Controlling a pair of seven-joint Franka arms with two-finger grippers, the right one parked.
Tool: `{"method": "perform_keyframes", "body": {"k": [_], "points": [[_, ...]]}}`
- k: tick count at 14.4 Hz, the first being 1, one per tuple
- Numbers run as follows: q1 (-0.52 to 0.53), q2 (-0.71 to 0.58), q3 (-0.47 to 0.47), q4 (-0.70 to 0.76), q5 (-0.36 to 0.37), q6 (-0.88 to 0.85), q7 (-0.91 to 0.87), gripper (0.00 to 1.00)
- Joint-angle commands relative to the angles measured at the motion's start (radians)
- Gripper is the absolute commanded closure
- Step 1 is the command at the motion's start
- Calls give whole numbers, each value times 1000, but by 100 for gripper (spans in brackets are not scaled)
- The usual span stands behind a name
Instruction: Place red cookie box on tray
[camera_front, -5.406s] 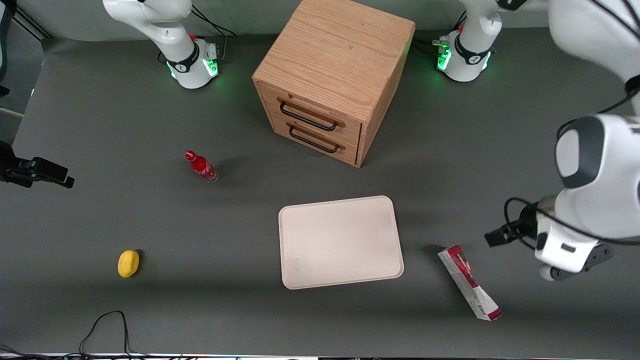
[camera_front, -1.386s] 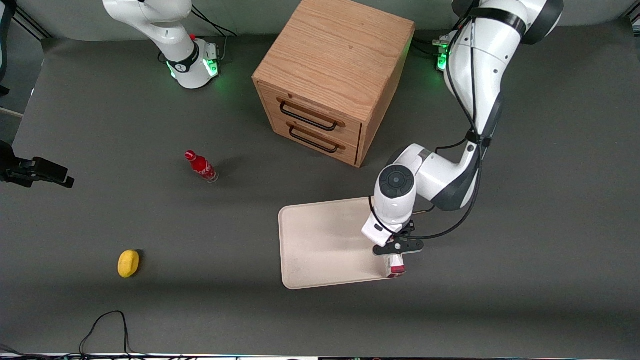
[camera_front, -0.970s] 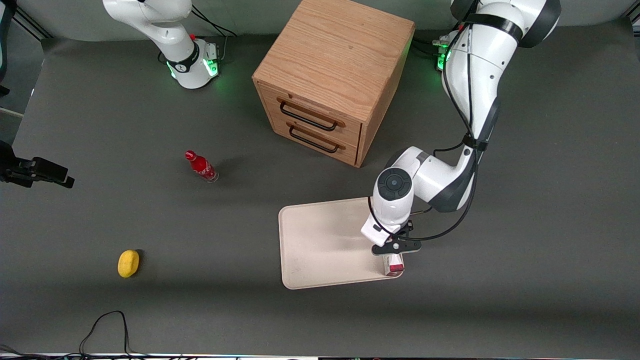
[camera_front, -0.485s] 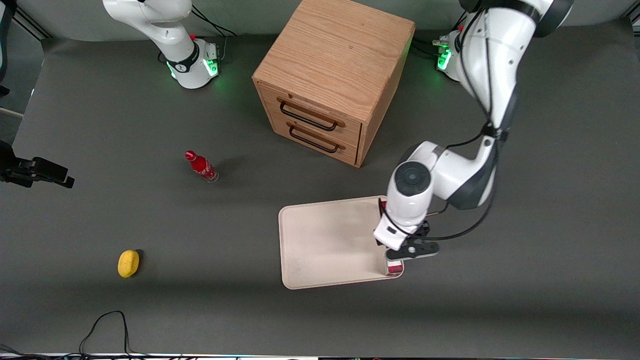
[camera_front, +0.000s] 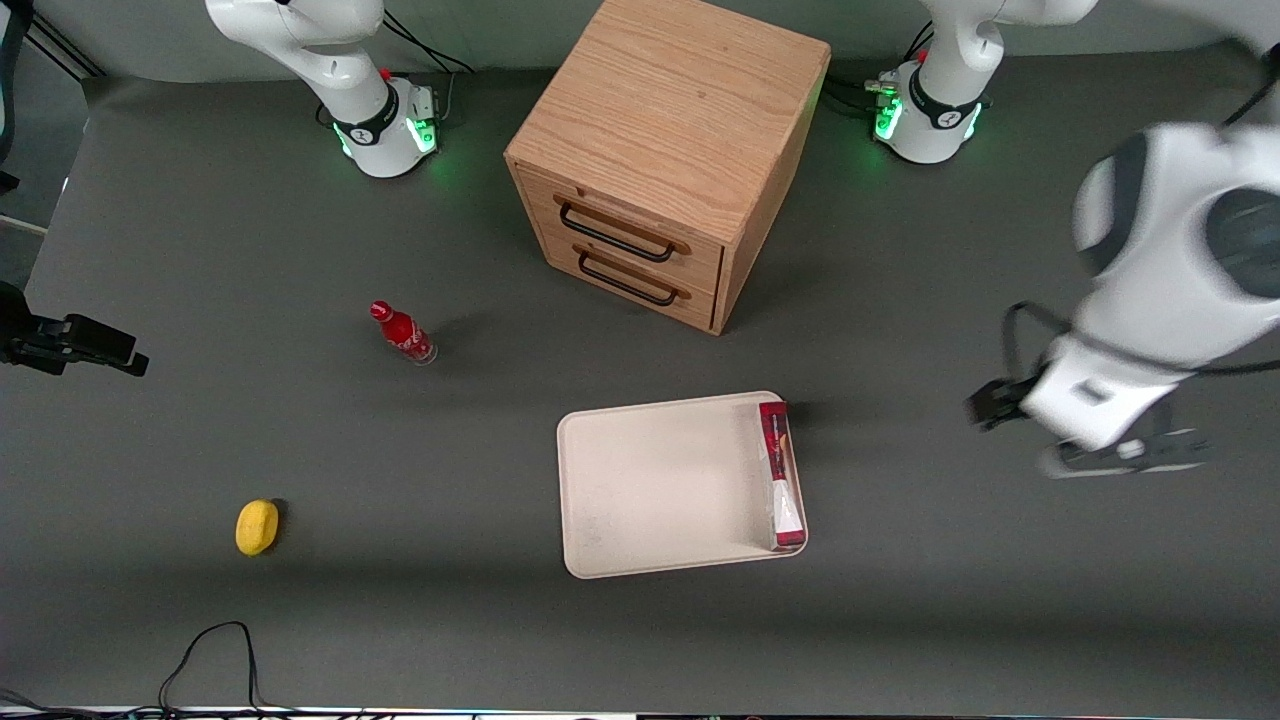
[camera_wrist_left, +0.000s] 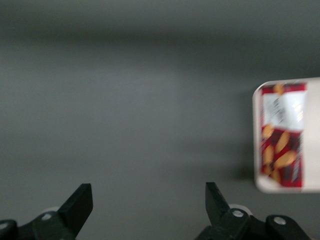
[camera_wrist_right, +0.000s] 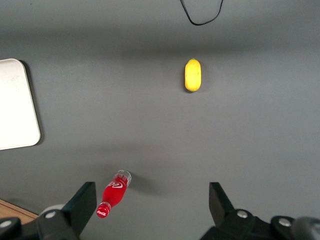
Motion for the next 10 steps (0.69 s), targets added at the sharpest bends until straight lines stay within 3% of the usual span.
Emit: {"method": "perform_keyframes", "body": {"k": [1, 6, 10], "points": [[46, -190, 9, -163, -17, -40, 118, 0], [127, -434, -14, -367, -66, -47, 214, 0], [149, -471, -42, -385, -86, -104, 259, 0]]}}
